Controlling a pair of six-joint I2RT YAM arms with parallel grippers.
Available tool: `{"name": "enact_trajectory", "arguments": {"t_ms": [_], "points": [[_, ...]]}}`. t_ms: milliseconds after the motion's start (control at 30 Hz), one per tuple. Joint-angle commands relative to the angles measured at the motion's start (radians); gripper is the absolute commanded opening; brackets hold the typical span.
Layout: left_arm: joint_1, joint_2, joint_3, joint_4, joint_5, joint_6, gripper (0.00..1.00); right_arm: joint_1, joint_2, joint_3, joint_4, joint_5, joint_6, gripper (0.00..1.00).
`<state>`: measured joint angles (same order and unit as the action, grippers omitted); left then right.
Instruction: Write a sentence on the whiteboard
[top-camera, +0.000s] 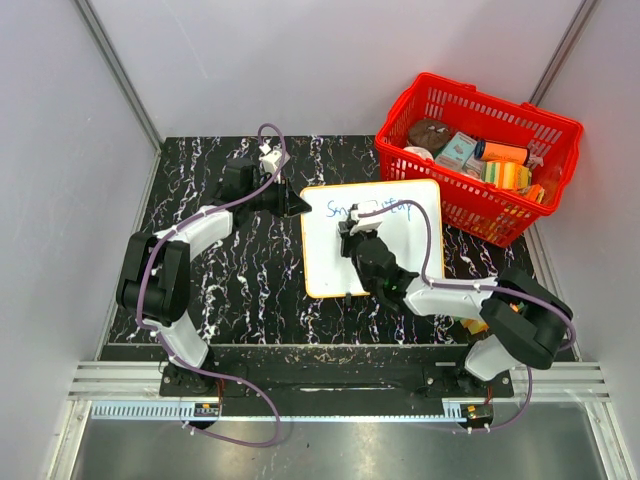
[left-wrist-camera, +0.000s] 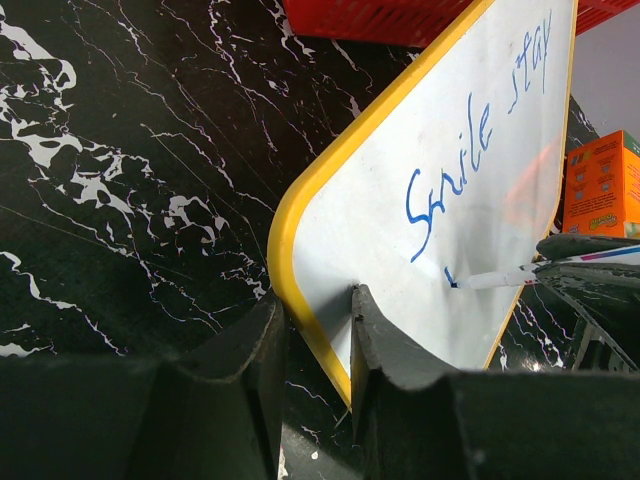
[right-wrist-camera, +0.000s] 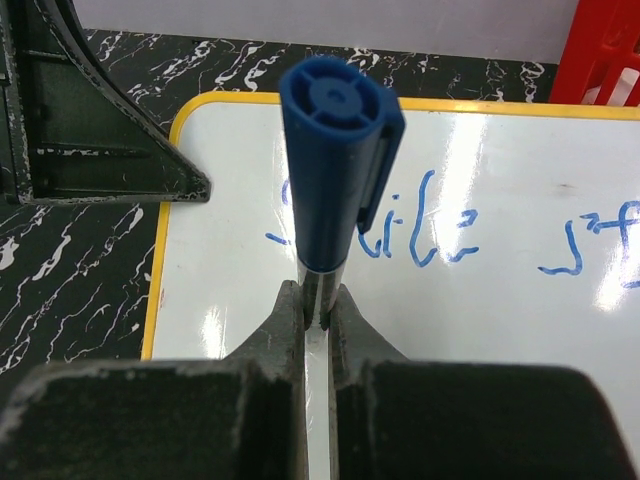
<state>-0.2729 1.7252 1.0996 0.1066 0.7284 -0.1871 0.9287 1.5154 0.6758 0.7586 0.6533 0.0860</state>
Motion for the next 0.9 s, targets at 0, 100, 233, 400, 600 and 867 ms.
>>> {"name": "enact_trajectory", "arguments": {"t_ms": [0,100,233,400,600,867], "points": [[-0.057,0.06,-0.035,-0.128,-0.152,0.181,0.0,-0.01,-0.035,-0.033,-0.053,-0.004,0.038,0.0],[-0.055,0.059,-0.033,-0.128,-0.15,0.181,0.0,-0.01,-0.047,-0.05,-0.061,-0.009,0.057,0.0],[-0.055,0.06,-0.035,-0.128,-0.15,0.181,0.0,-0.008,-0.06,-0.064,-0.074,-0.02,0.077,0.0],[-0.055,0.06,-0.035,-0.127,-0.15,0.181,0.0,-0.007,-0.069,-0.074,-0.079,-0.027,0.086,0.0],[-0.055,0.06,-0.033,-0.127,-0.152,0.181,0.0,-0.007,-0.061,-0.055,-0.068,-0.009,0.061,0.0],[-0.055,0.06,-0.033,-0.127,-0.149,0.181,0.0,-0.008,-0.046,0.011,-0.064,0.016,0.015,0.0]]}}
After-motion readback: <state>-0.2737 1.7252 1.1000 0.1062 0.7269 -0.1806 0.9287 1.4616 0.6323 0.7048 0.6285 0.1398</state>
